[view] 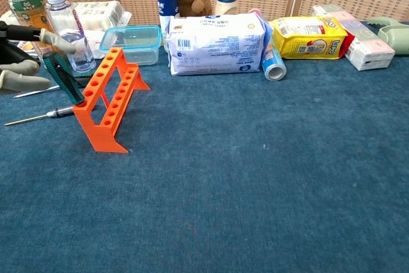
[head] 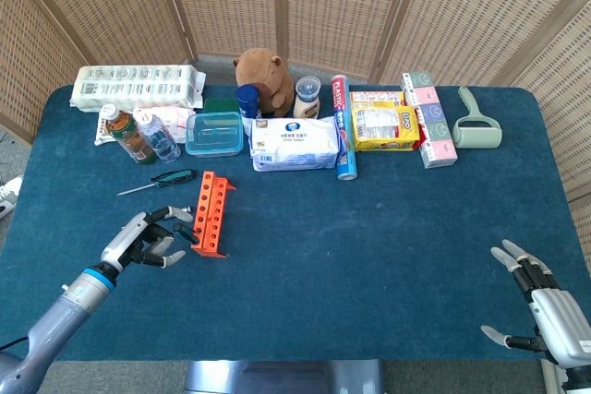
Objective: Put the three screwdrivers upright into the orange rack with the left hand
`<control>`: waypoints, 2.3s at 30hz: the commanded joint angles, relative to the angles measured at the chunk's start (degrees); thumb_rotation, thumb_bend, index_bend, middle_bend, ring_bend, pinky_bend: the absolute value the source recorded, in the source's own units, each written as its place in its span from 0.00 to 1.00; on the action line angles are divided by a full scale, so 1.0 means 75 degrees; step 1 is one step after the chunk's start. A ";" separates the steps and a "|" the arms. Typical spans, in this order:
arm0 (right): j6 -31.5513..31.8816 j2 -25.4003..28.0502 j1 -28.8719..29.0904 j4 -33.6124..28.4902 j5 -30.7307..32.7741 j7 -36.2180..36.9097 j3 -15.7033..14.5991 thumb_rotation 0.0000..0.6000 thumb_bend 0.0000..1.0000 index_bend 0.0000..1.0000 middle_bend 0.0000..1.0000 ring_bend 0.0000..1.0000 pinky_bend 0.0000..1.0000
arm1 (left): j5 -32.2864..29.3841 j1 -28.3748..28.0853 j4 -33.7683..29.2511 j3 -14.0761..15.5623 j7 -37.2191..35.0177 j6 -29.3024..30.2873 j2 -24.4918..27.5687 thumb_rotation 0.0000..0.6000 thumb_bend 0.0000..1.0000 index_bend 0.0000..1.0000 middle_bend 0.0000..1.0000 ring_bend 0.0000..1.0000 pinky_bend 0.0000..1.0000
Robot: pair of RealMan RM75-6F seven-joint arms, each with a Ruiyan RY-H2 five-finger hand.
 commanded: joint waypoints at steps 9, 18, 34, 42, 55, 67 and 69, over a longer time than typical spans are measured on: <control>-0.0003 0.0002 0.0000 0.0000 -0.0024 -0.0006 -0.0009 1.00 0.00 0.07 0.00 0.03 0.04 | 0.0580 0.0432 -0.0272 -0.0136 -0.0502 0.0766 0.0444 1.00 0.23 0.27 0.91 0.88 0.92; -0.0024 -0.0017 -0.0001 -0.0023 -0.0033 -0.0076 -0.0019 1.00 0.00 0.07 0.00 0.03 0.04 | 0.0654 0.0655 -0.0313 -0.0221 -0.0847 0.1105 0.0895 1.00 0.23 0.27 0.91 0.88 0.92; -0.0086 -0.0033 0.0015 -0.0060 -0.0006 -0.0158 -0.0028 1.00 0.00 0.07 0.00 0.03 0.04 | -0.2424 0.0198 0.0913 -0.0213 0.2152 0.0463 0.0208 1.00 0.22 0.27 0.91 0.88 0.92; -0.0107 -0.0006 0.0041 -0.0024 0.0070 -0.0049 0.0004 1.00 0.00 0.07 0.00 0.04 0.04 | -0.2712 0.0183 0.0458 -0.0396 0.2704 0.0598 -0.0070 1.00 0.23 0.27 0.91 0.88 0.92; -0.0079 -0.0001 0.0018 -0.0033 0.0002 -0.0072 -0.0029 1.00 0.00 0.07 0.00 0.04 0.04 | -0.2304 -0.0118 0.0096 -0.0741 0.4252 0.1448 -0.0723 1.00 0.13 0.25 0.91 0.88 0.92; -0.0081 0.0056 0.0042 0.0010 0.0019 0.0075 -0.0011 1.00 0.00 0.07 0.00 0.05 0.04 | -0.3116 -0.0655 -0.1350 -0.0568 0.5175 -0.0018 0.0860 1.00 0.10 0.25 0.91 0.88 0.92; -0.0079 0.0056 0.0034 -0.0002 -0.0005 0.0051 -0.0026 1.00 0.00 0.07 0.00 0.05 0.04 | -0.3109 -0.0702 -0.1477 -0.0518 0.5205 -0.0160 0.0959 1.00 0.10 0.25 0.91 0.88 0.92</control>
